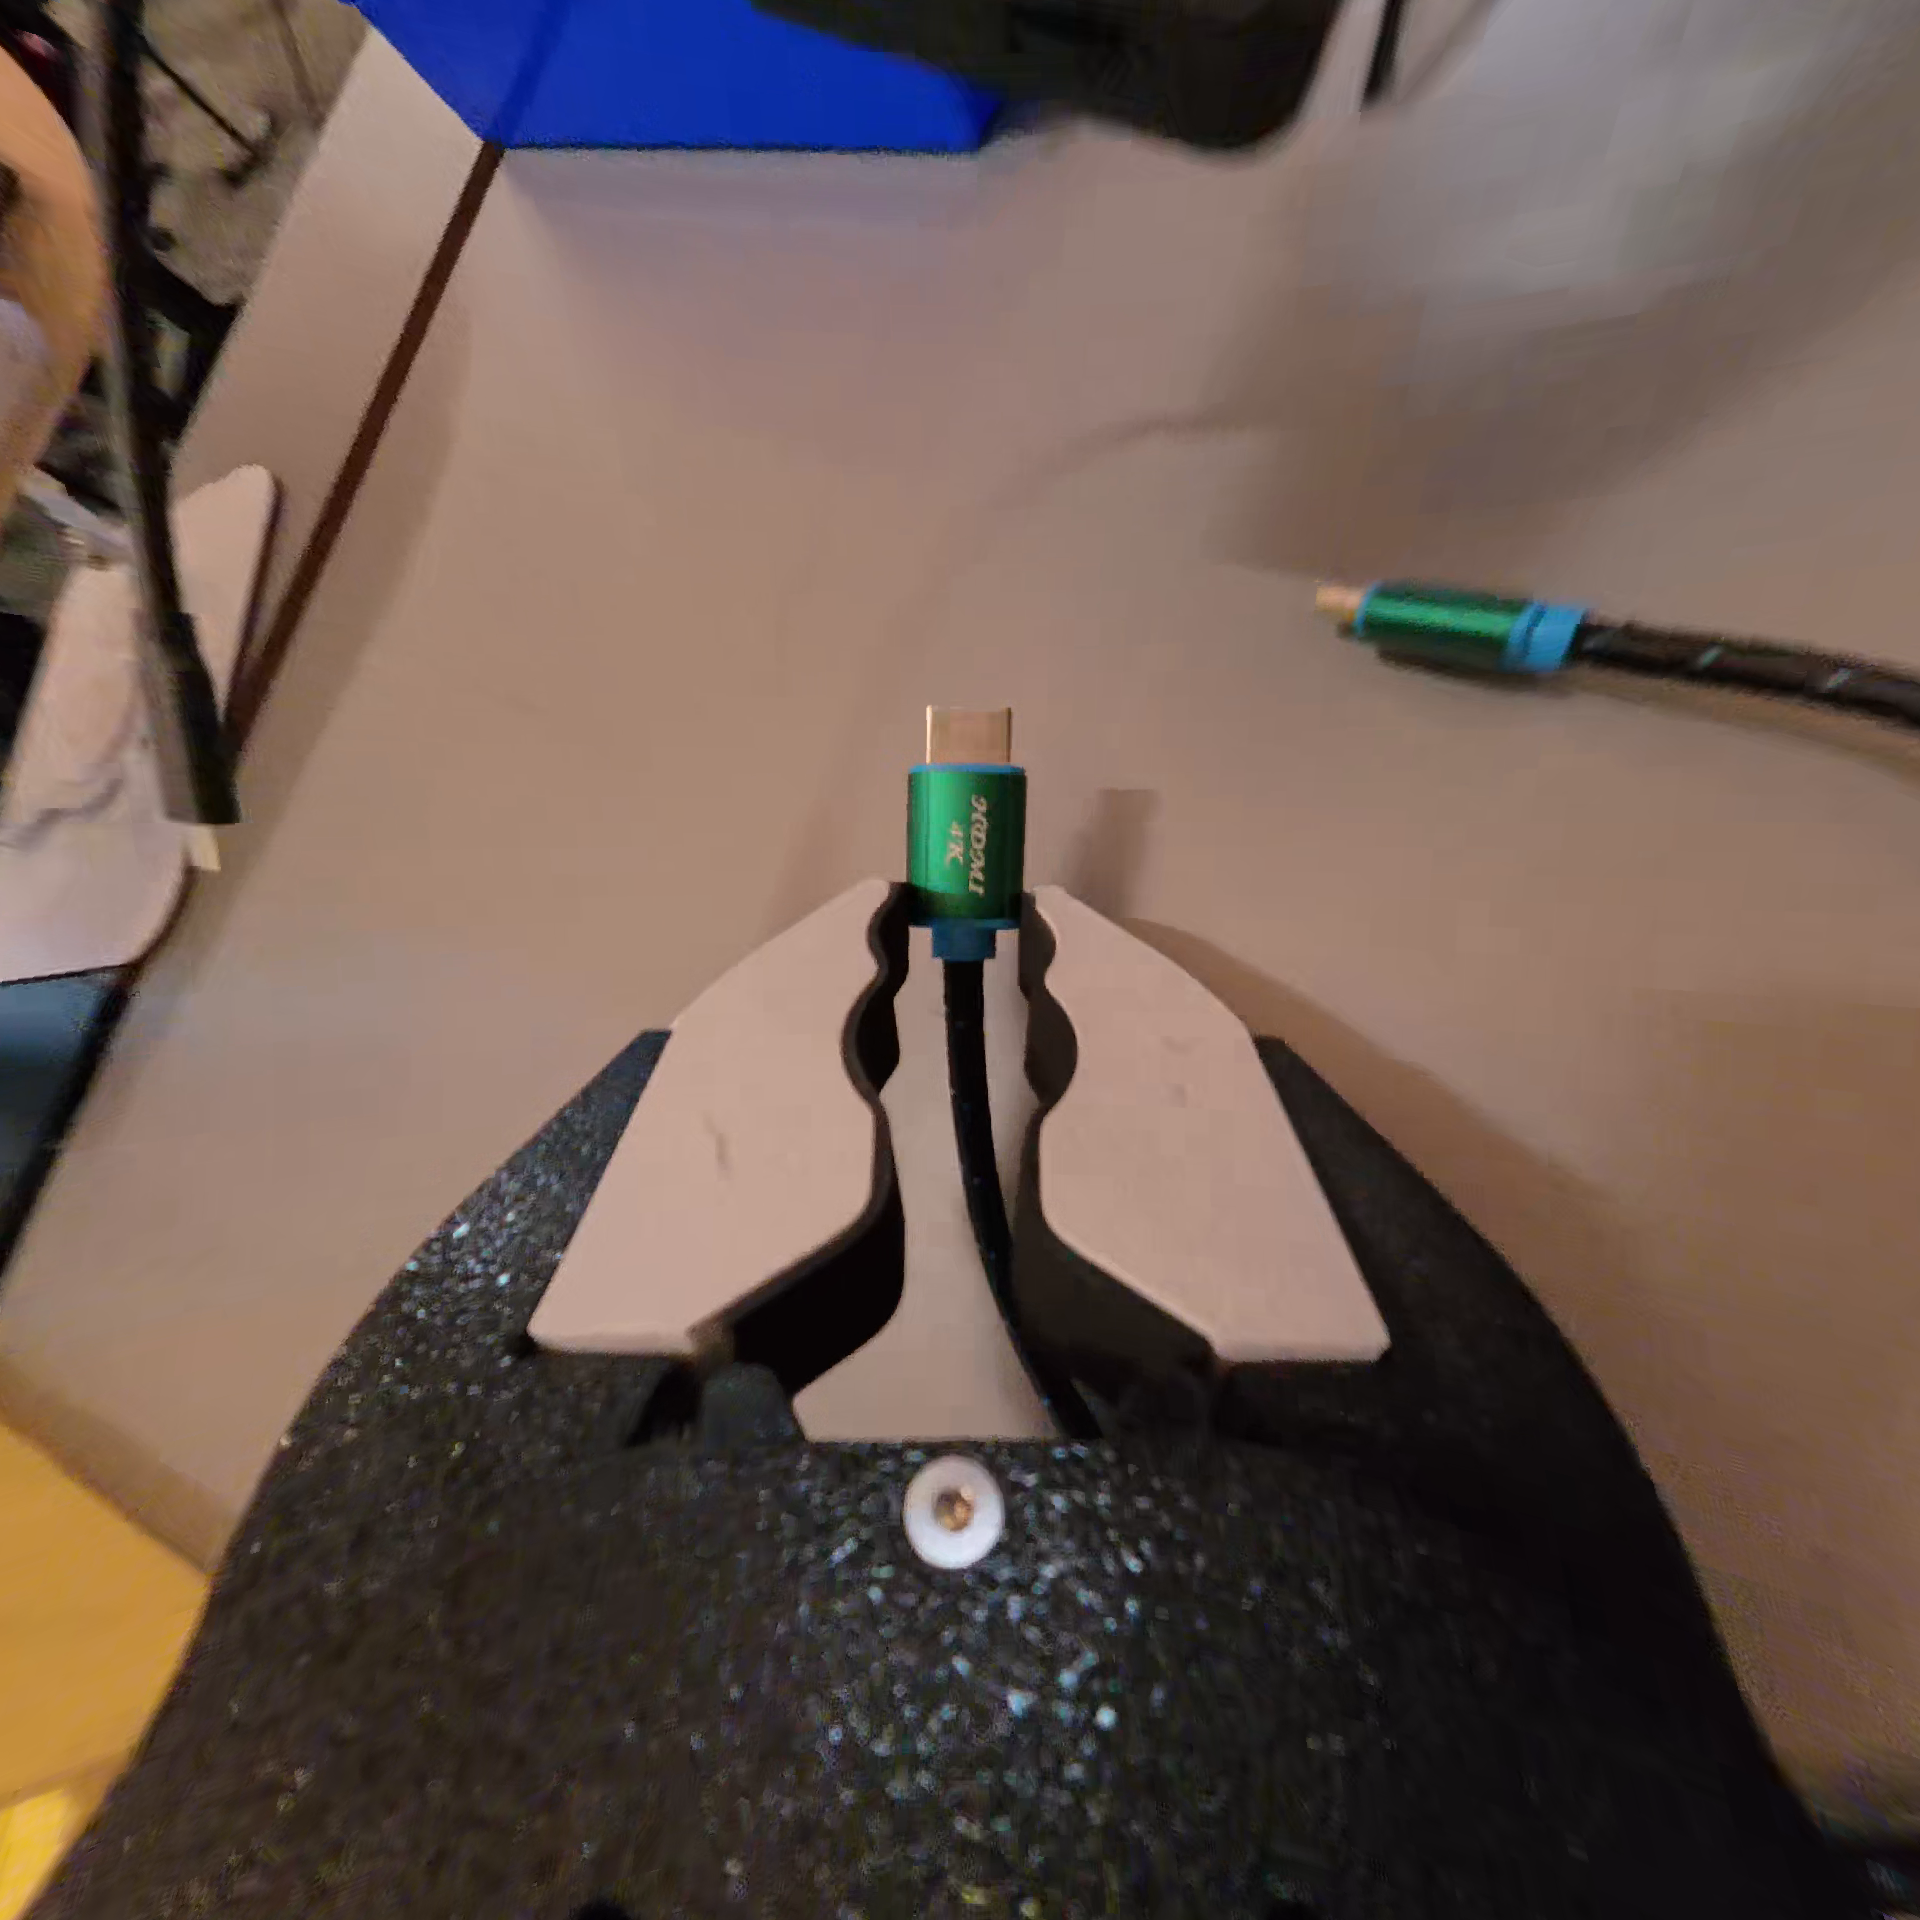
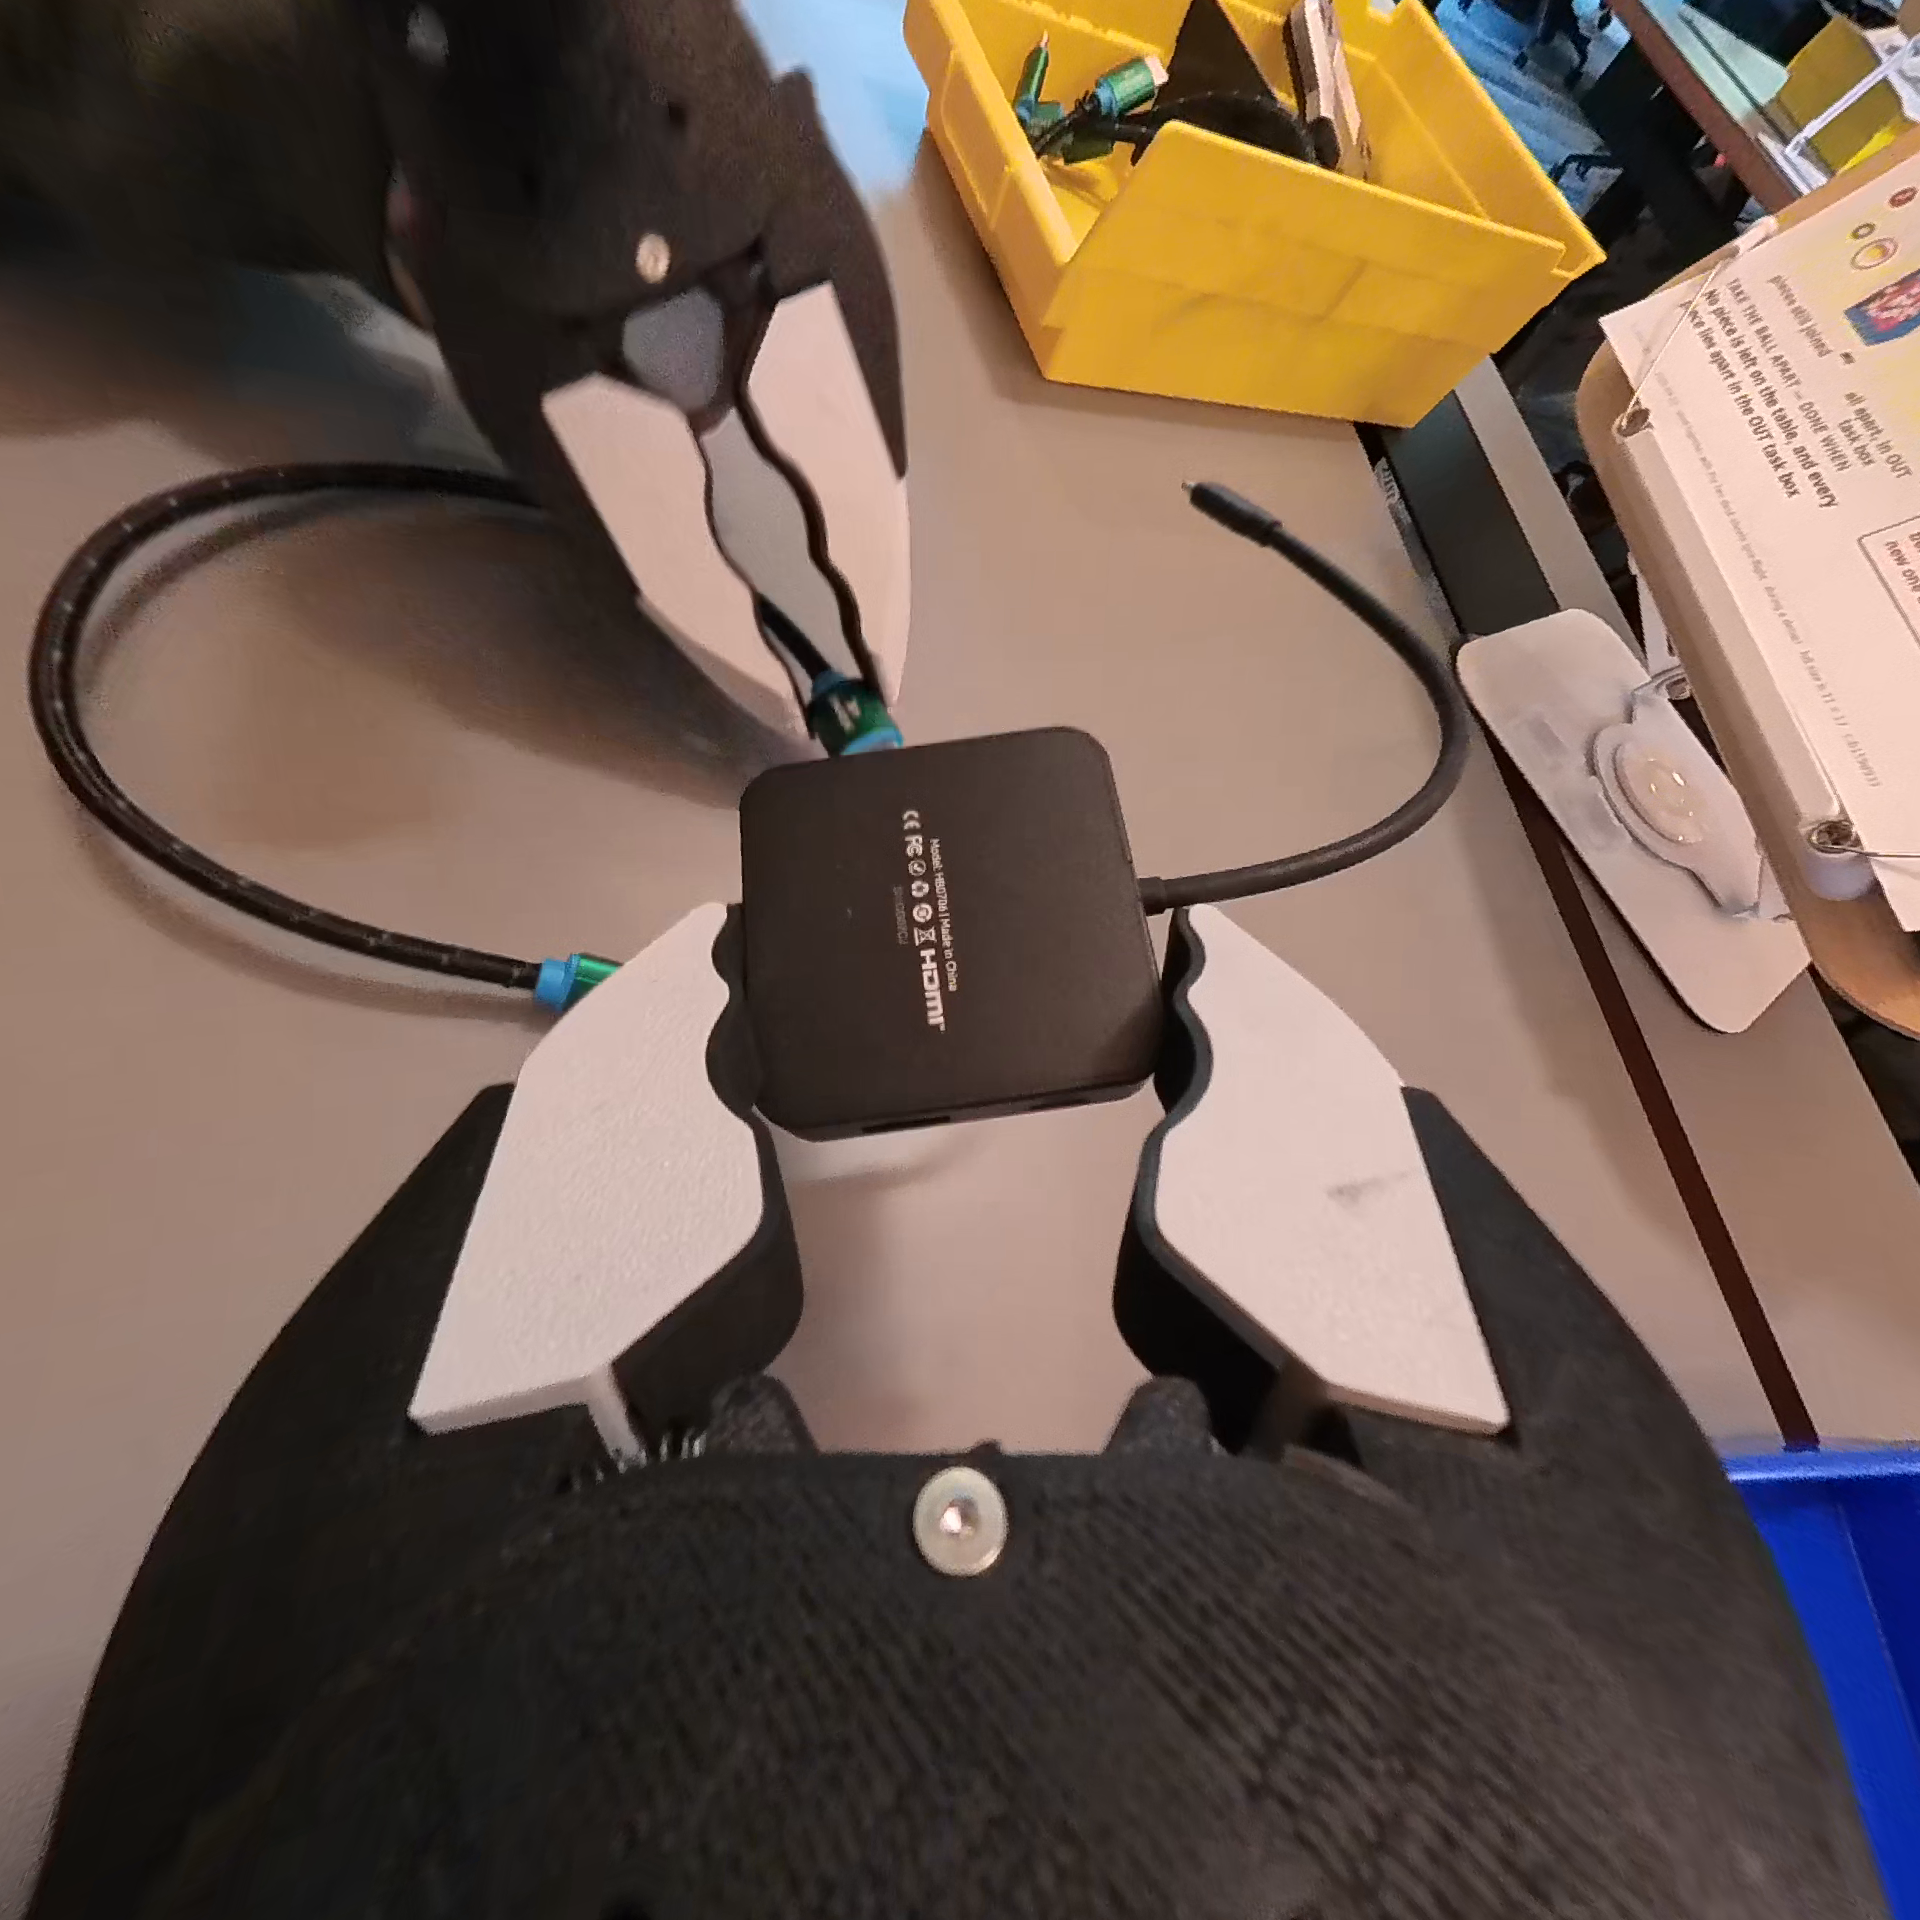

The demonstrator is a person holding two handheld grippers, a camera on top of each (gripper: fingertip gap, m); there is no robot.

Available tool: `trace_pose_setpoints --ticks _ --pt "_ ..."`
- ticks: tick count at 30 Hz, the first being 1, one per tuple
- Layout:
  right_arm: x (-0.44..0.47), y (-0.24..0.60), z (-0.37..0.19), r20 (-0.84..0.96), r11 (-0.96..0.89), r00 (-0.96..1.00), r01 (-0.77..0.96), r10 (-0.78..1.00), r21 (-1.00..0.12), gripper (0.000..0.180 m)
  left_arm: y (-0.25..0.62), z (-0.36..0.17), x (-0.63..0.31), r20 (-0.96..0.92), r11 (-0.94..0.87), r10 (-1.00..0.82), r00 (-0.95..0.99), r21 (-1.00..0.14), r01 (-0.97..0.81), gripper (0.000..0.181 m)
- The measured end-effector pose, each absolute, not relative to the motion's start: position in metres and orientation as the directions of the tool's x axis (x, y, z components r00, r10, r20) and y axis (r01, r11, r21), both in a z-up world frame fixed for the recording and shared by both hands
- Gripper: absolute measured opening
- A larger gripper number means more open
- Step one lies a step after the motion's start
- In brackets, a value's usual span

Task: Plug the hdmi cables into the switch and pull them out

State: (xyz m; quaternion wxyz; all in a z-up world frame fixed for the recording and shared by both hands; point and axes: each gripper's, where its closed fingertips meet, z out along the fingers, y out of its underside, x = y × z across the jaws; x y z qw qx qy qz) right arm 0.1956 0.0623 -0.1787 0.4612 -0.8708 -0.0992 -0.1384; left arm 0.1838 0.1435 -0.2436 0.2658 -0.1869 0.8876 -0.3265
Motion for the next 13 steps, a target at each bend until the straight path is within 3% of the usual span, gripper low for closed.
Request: trace_pose_setpoints --ticks 7,13 --pt "0.192 0.066 -0.178 0.321 -0.554 0.944 0.308 0.077 -0.773 0.076 0.131 -0.206 0.157 -0.021 0.691 -0.392 -0.920 -0.667 -0.279 0.019" --pt "0.177 0.072 -0.185 0.230 -0.543 0.962 0.273 0.147 -0.794 0.076 0.131 -0.187 0.145 -0.019 0.805 -0.293 -0.956 -0.544 -0.236 0.019"
